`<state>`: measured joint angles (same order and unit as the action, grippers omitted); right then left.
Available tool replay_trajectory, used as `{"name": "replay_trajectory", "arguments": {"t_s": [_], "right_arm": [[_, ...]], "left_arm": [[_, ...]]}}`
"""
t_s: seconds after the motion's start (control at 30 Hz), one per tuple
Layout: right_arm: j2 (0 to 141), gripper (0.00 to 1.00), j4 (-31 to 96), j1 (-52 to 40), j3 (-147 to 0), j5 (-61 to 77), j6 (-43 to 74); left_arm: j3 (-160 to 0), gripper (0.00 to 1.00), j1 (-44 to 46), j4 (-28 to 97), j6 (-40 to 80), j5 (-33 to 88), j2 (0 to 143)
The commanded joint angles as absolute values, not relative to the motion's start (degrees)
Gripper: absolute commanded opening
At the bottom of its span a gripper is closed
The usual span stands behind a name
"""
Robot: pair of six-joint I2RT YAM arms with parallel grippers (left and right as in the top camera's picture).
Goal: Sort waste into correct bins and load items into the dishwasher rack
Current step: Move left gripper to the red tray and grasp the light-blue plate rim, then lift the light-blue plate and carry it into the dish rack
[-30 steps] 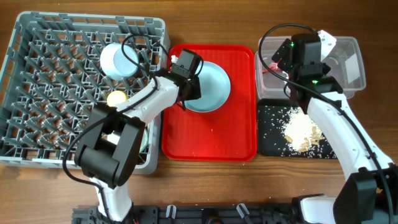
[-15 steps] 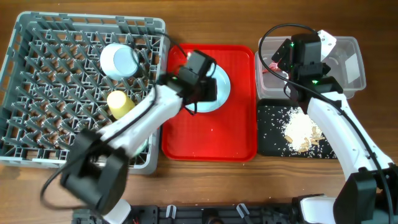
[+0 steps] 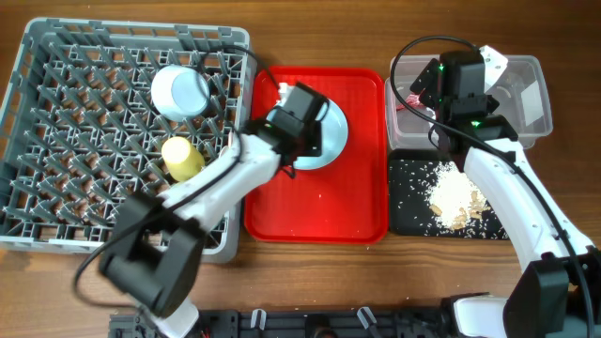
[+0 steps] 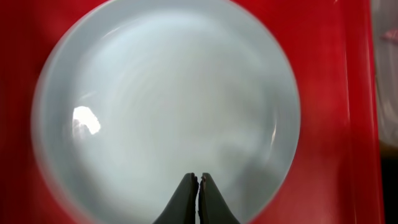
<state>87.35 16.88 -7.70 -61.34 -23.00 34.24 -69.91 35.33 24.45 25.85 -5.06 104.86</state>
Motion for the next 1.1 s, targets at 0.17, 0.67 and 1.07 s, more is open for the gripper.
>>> {"name": "replay_trajectory", "arguments": {"t_s": [0.17,0.67,1.07], "right_arm": [[86.7,1.00,16.8,-7.5,-61.8,-24.0,34.7],[86.7,1.00,16.8,-7.5,-61.8,-24.0,34.7],[86.7,1.00,16.8,-7.5,-61.8,-24.0,34.7]], "left_arm": [[-69.3,0.07,40.8,21.3,25.7,14.9,116.2],[-73.1,0.21,30.5,32.2,20.4,10.7,97.0],[-73.0,0.59,31.0,38.6,10.7,1.0,105.0]]}}
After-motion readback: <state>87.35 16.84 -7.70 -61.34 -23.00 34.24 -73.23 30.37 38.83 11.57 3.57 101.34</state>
